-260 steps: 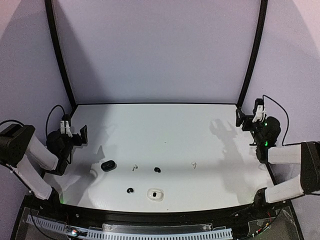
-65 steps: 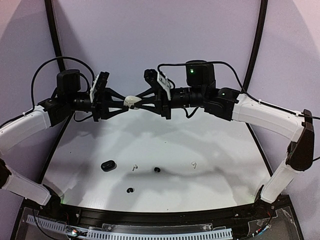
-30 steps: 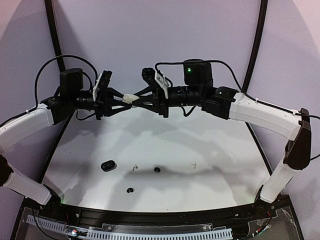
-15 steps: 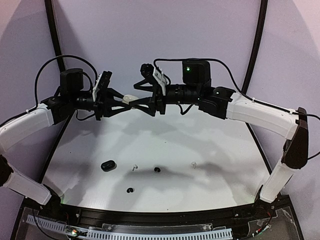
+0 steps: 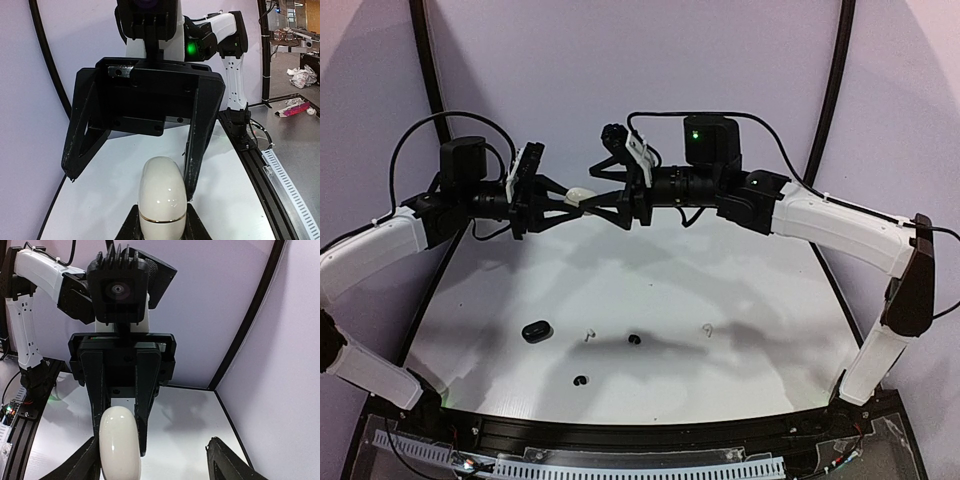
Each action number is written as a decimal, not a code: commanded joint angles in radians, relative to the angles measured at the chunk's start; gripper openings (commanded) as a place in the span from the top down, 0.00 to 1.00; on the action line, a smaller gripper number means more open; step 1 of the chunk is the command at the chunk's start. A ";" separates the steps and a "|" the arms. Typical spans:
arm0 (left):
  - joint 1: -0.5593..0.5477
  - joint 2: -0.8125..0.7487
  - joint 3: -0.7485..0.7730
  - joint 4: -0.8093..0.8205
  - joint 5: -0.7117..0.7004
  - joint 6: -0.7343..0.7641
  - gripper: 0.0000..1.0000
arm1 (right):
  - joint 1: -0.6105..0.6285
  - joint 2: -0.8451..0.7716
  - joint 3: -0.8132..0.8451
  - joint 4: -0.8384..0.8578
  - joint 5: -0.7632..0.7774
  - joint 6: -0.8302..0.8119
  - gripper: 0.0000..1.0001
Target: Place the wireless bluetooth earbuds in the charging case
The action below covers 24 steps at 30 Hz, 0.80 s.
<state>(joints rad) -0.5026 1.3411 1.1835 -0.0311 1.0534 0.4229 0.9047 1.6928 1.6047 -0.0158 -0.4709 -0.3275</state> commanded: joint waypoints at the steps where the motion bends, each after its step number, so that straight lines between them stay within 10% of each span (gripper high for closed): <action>1: -0.008 -0.010 0.015 -0.077 0.055 0.029 0.99 | -0.044 0.000 0.027 0.038 0.077 0.027 0.29; 24: -0.008 -0.007 0.016 -0.120 0.056 0.050 0.99 | -0.058 -0.044 -0.014 0.109 0.077 0.086 0.30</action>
<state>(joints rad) -0.5026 1.3411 1.1908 -0.0654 1.0370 0.4435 0.8993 1.6924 1.5951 -0.0113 -0.4709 -0.2710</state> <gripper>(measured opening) 0.190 0.702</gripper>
